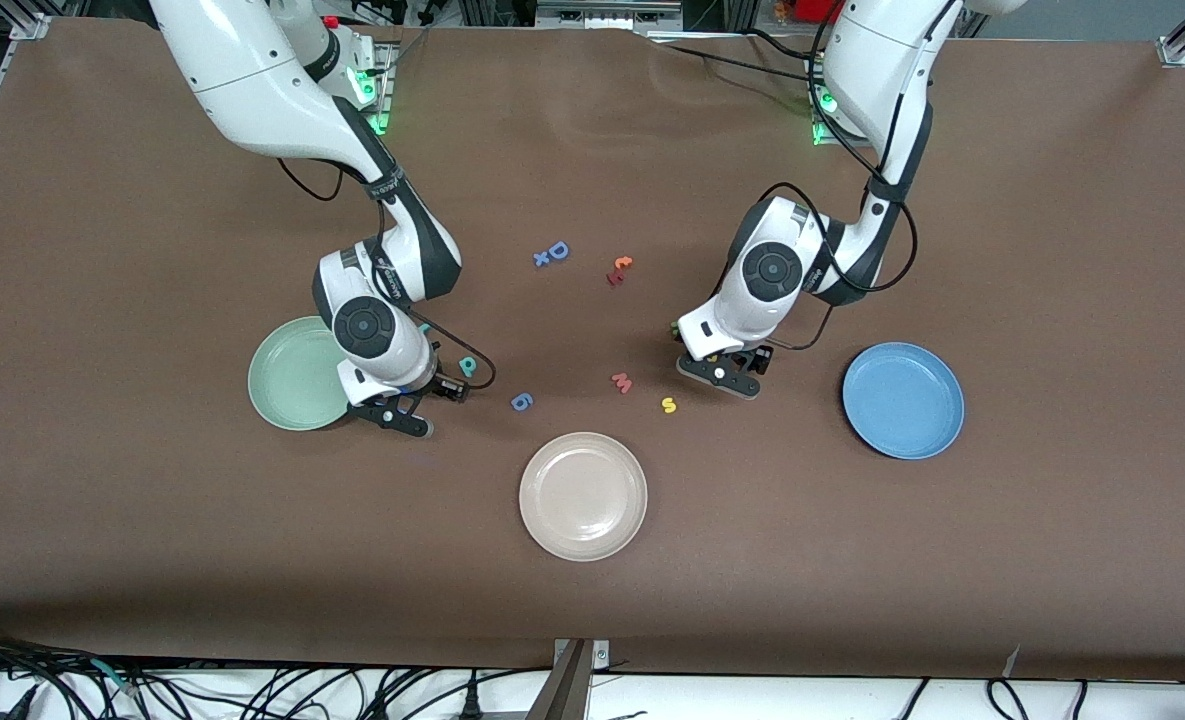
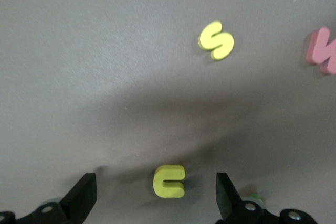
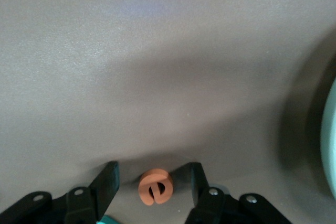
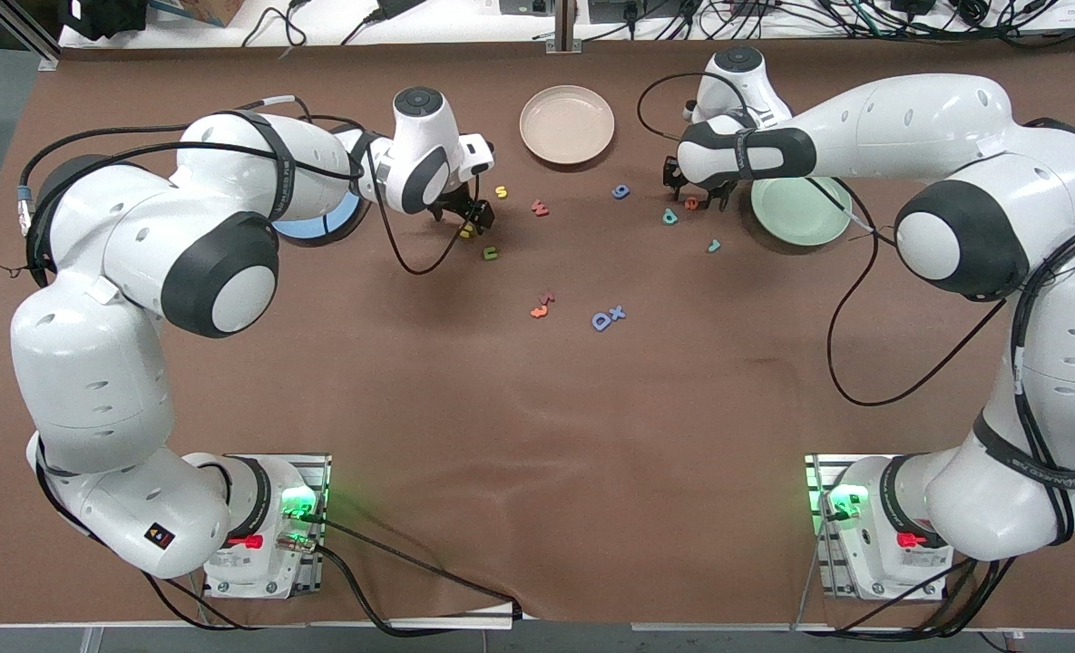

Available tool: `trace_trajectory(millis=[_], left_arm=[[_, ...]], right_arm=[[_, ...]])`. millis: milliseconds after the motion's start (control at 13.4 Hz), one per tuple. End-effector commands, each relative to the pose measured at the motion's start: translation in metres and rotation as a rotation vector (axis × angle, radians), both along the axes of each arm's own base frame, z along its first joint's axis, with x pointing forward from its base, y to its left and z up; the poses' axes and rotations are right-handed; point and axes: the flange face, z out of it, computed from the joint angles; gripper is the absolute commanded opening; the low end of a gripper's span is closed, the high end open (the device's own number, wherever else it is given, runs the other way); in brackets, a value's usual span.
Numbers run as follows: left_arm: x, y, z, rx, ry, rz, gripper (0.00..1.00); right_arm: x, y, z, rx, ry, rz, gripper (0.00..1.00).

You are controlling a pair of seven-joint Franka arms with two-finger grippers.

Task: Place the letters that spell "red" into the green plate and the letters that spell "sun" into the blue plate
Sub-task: 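Carry the orange e to the green plate while the left gripper grasps yellow u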

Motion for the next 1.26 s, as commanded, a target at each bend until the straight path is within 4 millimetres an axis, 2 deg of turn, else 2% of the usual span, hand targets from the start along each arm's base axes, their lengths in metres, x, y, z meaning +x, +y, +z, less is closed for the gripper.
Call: trace_trajectory(millis=[0, 223, 521, 669, 818, 967, 1115, 1190], left_arm=[[-0.018, -0.005, 0.011, -0.012, -0.010, 0.005, 1.00], [-0.020, -0.004, 0.011, -0.011, -0.008, 0.004, 1.00], [-0.019, -0.002, 0.007, 0.010, -0.015, -0.023, 1.00], [-0.015, -0.001, 0.005, 0.015, -0.032, -0.032, 1.00], [-0.015, -0.002, 0.002, 0.014, -0.038, -0.034, 1.00], [-0.015, -0.002, -0.004, 0.013, -0.045, -0.035, 1.00], [-0.014, -0.001, -0.008, 0.011, -0.053, -0.033, 0.98], [-0.014, -0.001, -0.009, 0.012, -0.052, -0.033, 0.96]], right_arm=[[-0.010, 0.004, -0.005, -0.003, 0.002, -0.009, 0.47], [-0.011, 0.005, -0.005, -0.002, 0.004, -0.006, 0.27], [-0.011, 0.005, 0.000, -0.004, 0.006, -0.006, 0.20], [-0.006, 0.004, 0.027, -0.004, -0.002, 0.005, 0.20], [0.002, -0.020, 0.070, -0.033, 0.051, 0.012, 0.20], [0.009, -0.058, 0.101, -0.056, 0.100, 0.033, 0.19], [0.016, -0.104, 0.116, -0.062, 0.139, 0.089, 0.19], [0.017, -0.124, 0.115, -0.063, 0.155, 0.108, 0.19]])
